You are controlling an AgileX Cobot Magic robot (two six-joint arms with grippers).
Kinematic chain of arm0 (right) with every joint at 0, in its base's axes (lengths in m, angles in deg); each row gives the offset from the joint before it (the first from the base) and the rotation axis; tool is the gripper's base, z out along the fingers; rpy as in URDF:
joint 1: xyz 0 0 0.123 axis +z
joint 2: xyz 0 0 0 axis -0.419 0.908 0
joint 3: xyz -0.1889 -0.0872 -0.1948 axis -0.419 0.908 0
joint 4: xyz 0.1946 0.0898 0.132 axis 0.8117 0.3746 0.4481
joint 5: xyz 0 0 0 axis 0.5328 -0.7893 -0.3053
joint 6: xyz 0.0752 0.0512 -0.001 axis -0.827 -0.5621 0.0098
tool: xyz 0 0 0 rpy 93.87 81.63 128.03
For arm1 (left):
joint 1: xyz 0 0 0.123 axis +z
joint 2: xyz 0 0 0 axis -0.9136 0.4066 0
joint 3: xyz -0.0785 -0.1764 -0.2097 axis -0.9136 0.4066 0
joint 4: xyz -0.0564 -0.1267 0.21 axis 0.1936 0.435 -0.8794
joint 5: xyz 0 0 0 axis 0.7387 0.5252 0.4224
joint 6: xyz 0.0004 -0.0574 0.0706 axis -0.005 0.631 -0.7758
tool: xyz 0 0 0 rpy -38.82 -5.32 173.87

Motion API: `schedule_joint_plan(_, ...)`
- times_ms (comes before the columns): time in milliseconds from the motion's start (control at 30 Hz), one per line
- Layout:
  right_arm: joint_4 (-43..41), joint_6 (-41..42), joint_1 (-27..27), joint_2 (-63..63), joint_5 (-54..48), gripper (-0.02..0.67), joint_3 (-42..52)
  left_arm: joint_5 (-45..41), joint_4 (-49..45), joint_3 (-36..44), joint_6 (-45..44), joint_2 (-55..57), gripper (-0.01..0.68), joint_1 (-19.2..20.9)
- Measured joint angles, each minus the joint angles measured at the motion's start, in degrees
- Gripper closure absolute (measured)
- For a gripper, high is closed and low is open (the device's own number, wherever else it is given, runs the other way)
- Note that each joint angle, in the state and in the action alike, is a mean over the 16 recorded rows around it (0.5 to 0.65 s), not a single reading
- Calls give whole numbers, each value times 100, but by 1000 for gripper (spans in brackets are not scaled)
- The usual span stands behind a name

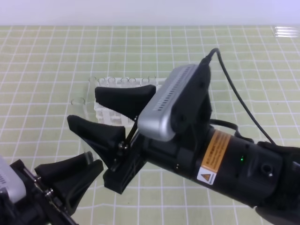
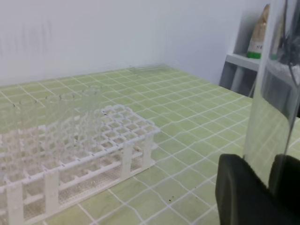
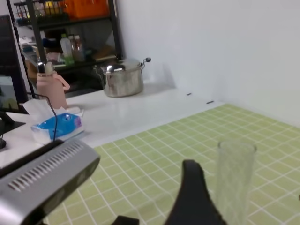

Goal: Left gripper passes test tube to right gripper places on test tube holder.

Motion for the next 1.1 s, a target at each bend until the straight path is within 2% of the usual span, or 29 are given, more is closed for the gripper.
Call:
schedule_joint_plan(733,574,440,0,361,169,218,-142,132,-374,0,337,0,613,1)
schedule_joint_plan(1100,589,468,0,482,147,217,-309,197,-532,-1,499,0,606,0)
